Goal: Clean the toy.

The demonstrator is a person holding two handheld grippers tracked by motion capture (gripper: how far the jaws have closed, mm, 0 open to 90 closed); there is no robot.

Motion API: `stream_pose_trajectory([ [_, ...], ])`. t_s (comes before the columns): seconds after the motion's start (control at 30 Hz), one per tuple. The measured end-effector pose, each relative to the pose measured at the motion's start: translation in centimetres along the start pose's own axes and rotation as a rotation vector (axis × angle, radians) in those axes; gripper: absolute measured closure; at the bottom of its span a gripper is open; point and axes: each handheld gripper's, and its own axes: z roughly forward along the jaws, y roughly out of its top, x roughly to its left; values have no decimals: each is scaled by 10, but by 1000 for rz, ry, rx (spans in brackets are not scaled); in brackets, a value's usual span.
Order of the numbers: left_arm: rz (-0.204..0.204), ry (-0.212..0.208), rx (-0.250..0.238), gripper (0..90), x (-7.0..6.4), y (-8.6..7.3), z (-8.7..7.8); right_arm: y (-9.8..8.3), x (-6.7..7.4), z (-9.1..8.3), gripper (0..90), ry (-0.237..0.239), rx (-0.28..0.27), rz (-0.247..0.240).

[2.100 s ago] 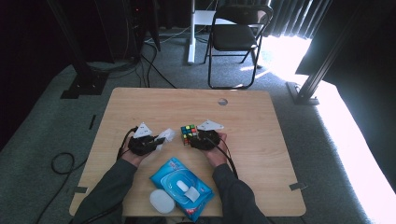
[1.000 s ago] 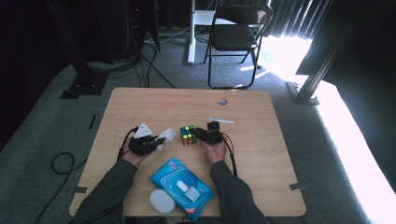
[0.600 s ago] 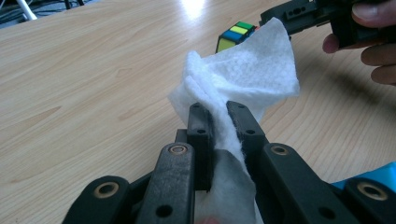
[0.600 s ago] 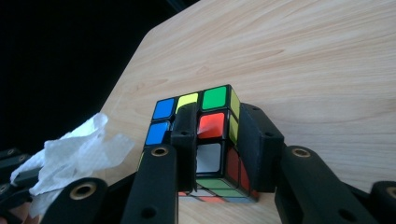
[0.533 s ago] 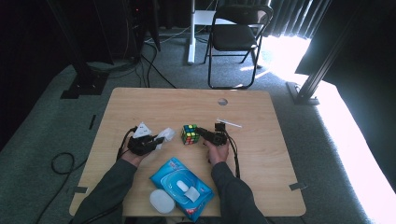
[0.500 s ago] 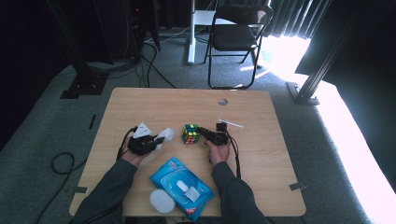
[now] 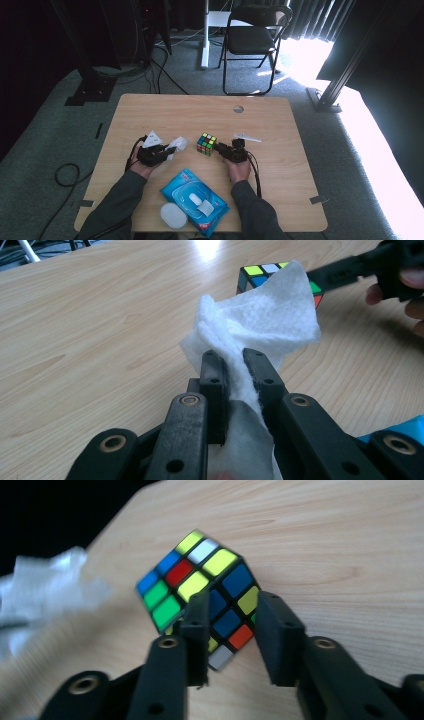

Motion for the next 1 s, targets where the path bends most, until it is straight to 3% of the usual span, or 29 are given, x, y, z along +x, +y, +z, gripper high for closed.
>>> stream_pose_trajectory([
  [0.03, 0, 0, 0, 802, 0, 0, 0, 0, 0, 0, 622, 0, 0, 0],
  [0.07, 1, 1, 0, 802, 0, 0, 0, 0, 2, -1, 582, -5, -2, -44],
  [0.1, 4, 0, -1, 799, -1, 0, 0, 3, 9, -3, 491, -1, -15, -149],
  [0.17, 3, -1, -1, 799, -1, 0, 0, 4, 10, -3, 462, 5, -9, -178],
  [0.2, 3, -1, -1, 799, -1, 0, 0, 6, 12, -3, 435, 2, 7, -209],
  [0.23, 4, -2, -2, 799, -1, 0, 1, 9, 16, -2, 398, -26, 21, -282],
  [0.27, 3, -3, -2, 799, -1, 0, 1, 10, 17, 0, 386, -16, 39, -299],
  [0.47, 2, -1, -2, 799, -1, 0, 1, 16, 17, 5, 318, -4, 50, -326],
  [0.53, 1, -2, -1, 799, -1, 0, 1, 17, 18, 6, 279, -2, 58, -354],
  [0.6, 1, -4, 2, 799, -1, 0, 1, 19, 20, 10, 213, -30, 89, -394],
  [0.73, 1, -4, 1, 799, -1, 0, 1, 21, 25, 14, 197, -41, 111, -446],
  [1.0, 0, -5, 3, 798, -1, 0, 2, 18, 35, 16, 164, -5, 114, -455],
])
